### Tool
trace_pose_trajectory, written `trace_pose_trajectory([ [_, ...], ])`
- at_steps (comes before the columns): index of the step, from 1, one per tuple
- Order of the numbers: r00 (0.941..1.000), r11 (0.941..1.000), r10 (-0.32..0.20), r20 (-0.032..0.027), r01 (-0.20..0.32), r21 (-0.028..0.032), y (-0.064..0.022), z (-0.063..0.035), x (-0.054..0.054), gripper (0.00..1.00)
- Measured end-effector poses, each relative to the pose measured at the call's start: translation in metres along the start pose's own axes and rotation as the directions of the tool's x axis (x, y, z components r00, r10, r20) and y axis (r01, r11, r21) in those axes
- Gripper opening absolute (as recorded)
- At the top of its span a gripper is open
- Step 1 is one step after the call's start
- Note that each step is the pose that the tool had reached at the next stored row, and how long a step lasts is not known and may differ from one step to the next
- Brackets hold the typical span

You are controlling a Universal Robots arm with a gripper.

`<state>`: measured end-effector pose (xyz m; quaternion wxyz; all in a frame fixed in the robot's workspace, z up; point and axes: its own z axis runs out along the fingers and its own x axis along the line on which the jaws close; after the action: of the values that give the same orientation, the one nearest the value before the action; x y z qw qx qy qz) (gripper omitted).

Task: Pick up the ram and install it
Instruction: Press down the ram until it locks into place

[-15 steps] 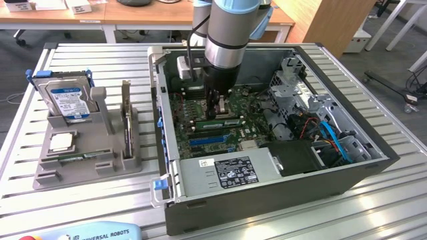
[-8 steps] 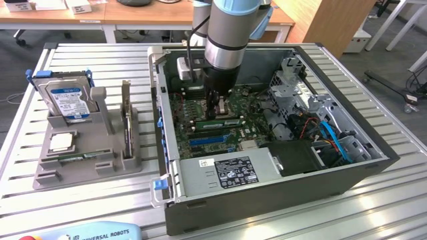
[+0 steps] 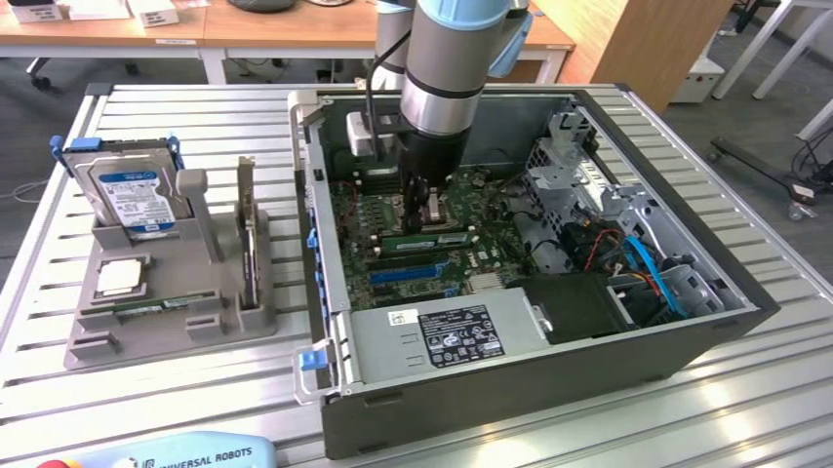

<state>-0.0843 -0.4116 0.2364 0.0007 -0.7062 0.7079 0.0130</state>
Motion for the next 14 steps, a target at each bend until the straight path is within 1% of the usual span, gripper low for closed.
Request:
trace_pose_trajectory([
  [4, 1.0000, 1.0000, 0.000, -0.0001, 0.000, -0.0001, 0.0000, 0.0015, 0.0001, 0.10],
  [14, 1.0000, 1.0000, 0.000, 0.0000, 0.000, 0.0000, 0.0000, 0.0016, 0.0006, 0.10],
])
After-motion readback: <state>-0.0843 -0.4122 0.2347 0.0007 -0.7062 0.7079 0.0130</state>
